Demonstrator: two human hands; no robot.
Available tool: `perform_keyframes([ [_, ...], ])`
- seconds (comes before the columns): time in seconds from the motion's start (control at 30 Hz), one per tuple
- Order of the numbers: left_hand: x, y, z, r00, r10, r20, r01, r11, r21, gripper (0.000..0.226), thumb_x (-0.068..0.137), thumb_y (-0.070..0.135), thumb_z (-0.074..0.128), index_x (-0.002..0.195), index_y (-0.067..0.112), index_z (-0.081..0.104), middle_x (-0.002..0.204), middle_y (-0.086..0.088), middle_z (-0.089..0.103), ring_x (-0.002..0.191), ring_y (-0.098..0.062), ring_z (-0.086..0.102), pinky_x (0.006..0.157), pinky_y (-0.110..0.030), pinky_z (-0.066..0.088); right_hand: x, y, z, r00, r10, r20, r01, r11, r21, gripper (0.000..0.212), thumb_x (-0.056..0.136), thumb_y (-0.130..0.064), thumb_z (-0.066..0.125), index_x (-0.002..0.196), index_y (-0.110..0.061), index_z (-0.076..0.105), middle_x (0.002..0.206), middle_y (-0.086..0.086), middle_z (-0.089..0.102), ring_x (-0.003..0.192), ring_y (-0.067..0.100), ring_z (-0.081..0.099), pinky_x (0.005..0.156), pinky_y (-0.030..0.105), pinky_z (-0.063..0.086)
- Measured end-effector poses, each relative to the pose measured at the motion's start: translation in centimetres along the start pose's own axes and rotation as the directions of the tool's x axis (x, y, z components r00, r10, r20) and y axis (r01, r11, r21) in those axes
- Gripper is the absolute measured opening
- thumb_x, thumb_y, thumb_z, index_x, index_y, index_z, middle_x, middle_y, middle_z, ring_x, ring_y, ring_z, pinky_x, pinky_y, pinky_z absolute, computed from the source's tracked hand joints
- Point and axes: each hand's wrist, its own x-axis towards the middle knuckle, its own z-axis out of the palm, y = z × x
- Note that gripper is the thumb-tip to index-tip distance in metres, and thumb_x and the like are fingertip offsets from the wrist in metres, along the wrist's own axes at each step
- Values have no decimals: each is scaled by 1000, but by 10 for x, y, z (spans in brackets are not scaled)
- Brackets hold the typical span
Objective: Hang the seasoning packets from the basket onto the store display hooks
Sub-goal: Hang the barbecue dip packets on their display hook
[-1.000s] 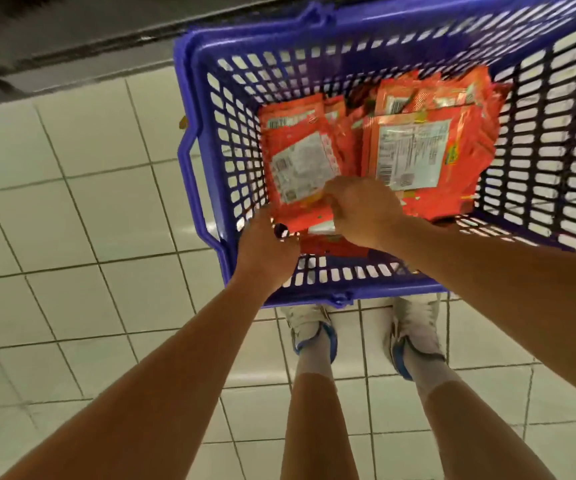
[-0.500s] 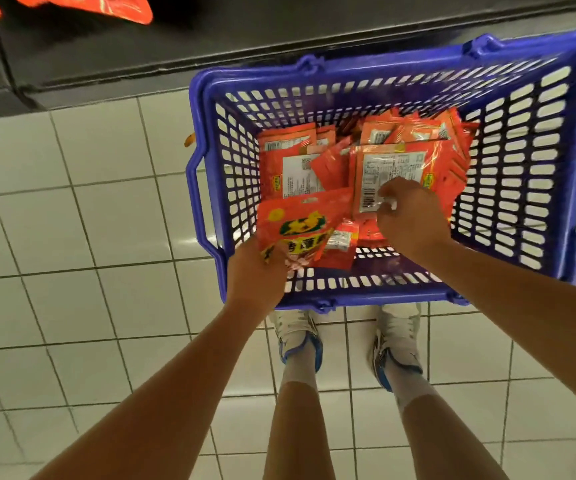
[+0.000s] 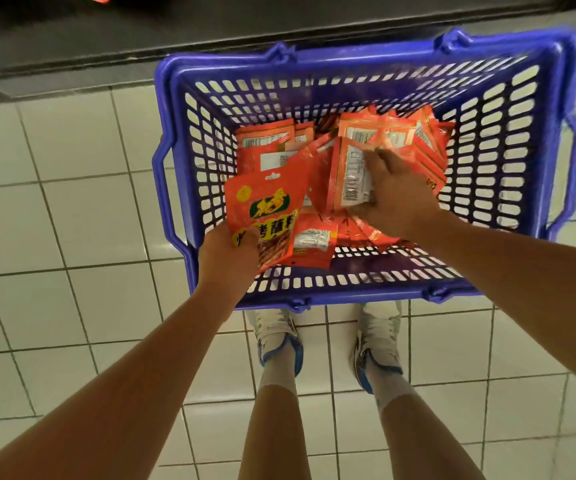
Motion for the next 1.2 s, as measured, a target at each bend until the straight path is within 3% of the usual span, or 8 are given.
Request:
perform_keyframes([
  [0.1,-8,10,-2,1000,-17,-25,16,999,-33,14,100,23,55,103,21,69,79,8,67,70,-11,61,53,-24,41,-21,-5,-25,961,192,-201,-62,853,518,34,88,-26,63,120,-14,63,106,8,69,99,30,66,83,41,57],
  [0.17,-12,20,-5,999,-39,-21,37,996,-82,14,100,25,56,103,22,69,84,5,71,79,-18,68,62,-30,52,-33,-10,-46,905,425,-35,-174,444,879,24,86,-11,55,107,-17,64,94,2,73,88,28,72,73,41,60],
  [0.27,-22,41,-10,996,-90,22,92,980,-177,10,99,27,59,99,26,69,92,0,76,88,-25,74,80,-50,61,-56,-13,-74,867,347,359,-325,-151,933,47,77,-4,55,122,-10,63,108,15,73,98,39,72,82,55,60],
  [0.5,-67,101,-23,969,-35,245,152,866,-476,14,92,31,72,103,22,73,97,1,79,89,-23,77,76,-45,63,-109,-46,-118,905,156,395,-322,-354,878,45,94,-5,53,139,-7,55,130,22,64,118,44,62,99,62,50],
  [0.63,-107,118,-37,959,9,282,116,898,-424,19,88,15,75,106,19,72,99,-2,79,90,-23,77,72,-41,63,-145,-75,-126,868,280,409,-327,-296,897,36,91,-3,66,127,-8,62,121,21,71,108,44,68,92,66,53],
  [0.8,-159,138,-81,979,-14,202,84,937,-340,16,86,13,77,101,17,74,94,-3,79,85,-25,77,79,-52,62,-197,-78,-167,923,375,84,-172,207,963,29,69,-6,84,93,-14,70,77,-1,76,69,20,75,54,30,57],
  [0.97,-225,191,-132,946,137,293,-45,953,-300,19,86,6,75,104,12,76,99,-7,79,91,-28,76,86,-50,60,-250,-85,-257,970,-59,-235,183,813,552,71,70,-43,79,134,-23,58,140,1,52,132,22,46,111,45,41],
  [1.2,-328,300,-214,909,343,237,-243,897,-368,21,82,4,79,78,24,81,84,-4,79,71,-15,75,65,-28,58,-321,-132,-410,777,-447,-444,455,885,-96,88,64,-57,88,137,-18,59,155,32,27,143,50,28,111,61,32],
])
